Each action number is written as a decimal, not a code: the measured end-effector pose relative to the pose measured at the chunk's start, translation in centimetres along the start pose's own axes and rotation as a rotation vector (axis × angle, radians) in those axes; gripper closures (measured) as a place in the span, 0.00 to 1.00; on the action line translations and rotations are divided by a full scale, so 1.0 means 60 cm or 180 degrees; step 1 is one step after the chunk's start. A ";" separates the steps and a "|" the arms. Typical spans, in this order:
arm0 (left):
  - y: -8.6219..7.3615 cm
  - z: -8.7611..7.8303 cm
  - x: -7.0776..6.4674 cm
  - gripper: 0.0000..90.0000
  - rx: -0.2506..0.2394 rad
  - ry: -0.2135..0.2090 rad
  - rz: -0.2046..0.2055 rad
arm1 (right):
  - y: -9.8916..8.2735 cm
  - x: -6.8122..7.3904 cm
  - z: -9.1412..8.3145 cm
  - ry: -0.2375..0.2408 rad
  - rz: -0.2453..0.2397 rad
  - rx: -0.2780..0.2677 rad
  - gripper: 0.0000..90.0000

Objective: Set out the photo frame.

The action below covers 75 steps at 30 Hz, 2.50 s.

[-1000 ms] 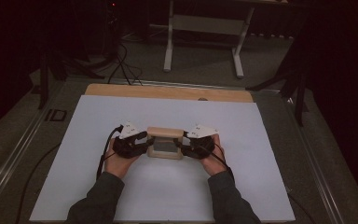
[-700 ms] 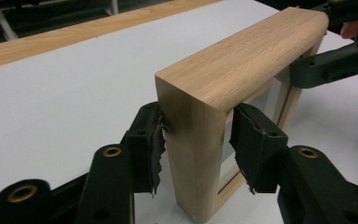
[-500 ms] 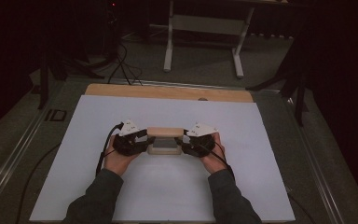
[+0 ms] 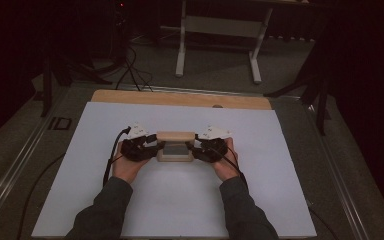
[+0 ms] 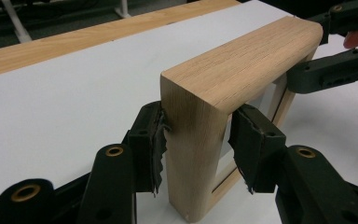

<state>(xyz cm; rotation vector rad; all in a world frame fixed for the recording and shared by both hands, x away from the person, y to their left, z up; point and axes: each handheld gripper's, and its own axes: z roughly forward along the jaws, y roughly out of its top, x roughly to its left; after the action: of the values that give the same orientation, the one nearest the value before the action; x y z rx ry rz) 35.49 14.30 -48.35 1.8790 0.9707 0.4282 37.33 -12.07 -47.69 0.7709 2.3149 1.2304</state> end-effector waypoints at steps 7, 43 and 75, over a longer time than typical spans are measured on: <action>-0.005 0.016 0.011 0.61 0.0034 -0.0005 -0.0152 | 0.000 -0.019 0.011 0.0103 0.0286 0.0005 0.61; -0.011 0.035 0.030 0.59 0.0078 -0.0170 -0.0344 | -0.017 -0.027 0.037 0.0339 0.0583 0.0186 0.47; -0.003 -0.022 0.018 0.45 0.0117 -0.0261 -0.0320 | -0.013 -0.030 0.000 0.0256 0.0385 0.0277 0.44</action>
<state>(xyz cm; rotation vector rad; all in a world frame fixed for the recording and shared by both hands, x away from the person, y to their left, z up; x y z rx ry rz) 35.25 15.93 -47.96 1.8568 1.0189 0.2731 38.47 -13.57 -48.16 0.9191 2.4318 1.2395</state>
